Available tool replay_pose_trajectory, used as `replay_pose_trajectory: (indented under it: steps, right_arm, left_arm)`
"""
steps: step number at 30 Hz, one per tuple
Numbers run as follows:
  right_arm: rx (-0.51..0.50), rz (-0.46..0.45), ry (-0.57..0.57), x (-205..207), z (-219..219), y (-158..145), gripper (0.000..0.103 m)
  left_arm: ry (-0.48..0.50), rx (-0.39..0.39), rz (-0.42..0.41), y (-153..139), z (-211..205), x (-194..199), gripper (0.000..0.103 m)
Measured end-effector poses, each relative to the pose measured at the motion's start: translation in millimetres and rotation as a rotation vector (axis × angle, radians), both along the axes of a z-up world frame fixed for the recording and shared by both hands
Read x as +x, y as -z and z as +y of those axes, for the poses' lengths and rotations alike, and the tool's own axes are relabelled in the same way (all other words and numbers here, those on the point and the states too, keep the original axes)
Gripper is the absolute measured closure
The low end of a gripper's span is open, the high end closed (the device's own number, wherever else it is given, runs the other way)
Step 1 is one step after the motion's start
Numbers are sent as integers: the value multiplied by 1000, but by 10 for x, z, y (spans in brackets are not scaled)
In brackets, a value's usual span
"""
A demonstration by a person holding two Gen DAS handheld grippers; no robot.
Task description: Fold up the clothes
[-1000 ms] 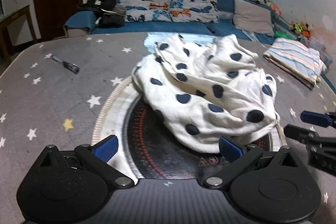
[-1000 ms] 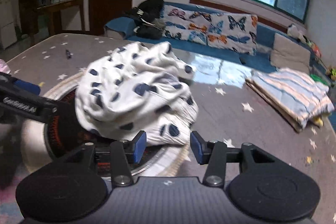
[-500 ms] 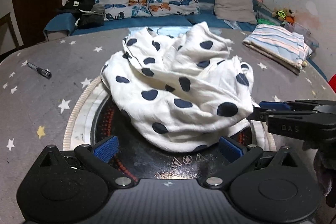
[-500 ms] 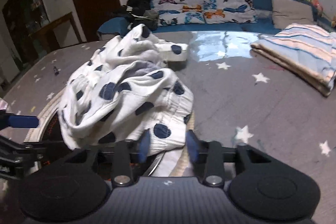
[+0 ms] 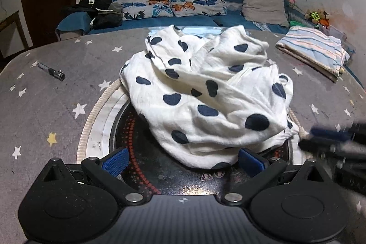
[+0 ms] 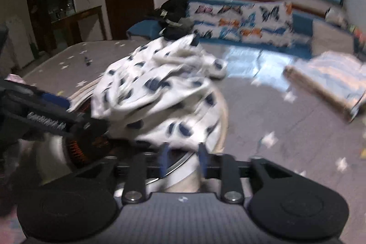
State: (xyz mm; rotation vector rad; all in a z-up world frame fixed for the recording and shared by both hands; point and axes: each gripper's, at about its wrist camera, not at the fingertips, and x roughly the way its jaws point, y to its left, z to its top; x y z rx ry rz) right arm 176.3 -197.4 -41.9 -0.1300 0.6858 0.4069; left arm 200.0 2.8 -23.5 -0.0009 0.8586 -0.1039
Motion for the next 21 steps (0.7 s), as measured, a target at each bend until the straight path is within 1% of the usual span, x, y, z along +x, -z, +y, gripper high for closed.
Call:
replay_pose_trajectory:
  steps: [2,5,6,9,10,11,14,16,18,19,21]
  right_arm:
    - [-30,-31,-3,108,-13,-47,53]
    - [-77,-63,-63,289,17,-63,29]
    - [-94,-75,-88,346,34,-62,24]
    - [-114,-90,-155,486,94,-43,19]
    - [-108,-88,-176,522,109,-33,17]
    - [-92,-73,-197,564,119,-18,13]
    - [-42,-23,-248,673,134,33,12]
    - [-31,-4,-258,692,149,69,18]
    - [-15,8,-258,656,140,66,41]
    - [-6,14,-258,634,132,61,47]
    - [9,17,-255,561,105,33,71]
  left_arm:
    - [15,-11,16,34,-17,0,0]
    - [28,-17,27,74,-61,25,0]
    - [29,-15,26,84,-74,38,0]
    - [12,-8,20,86,-54,97,0]
    - [0,-6,16,77,-25,121,0]
    - [-12,-5,11,68,5,145,0]
    - [-53,2,1,41,128,205,0]
    - [-78,7,-7,22,223,213,0]
    - [-104,15,-18,1,317,202,0]
    - [-117,14,-22,-15,371,192,0]
    - [-140,8,-36,-74,454,158,0]
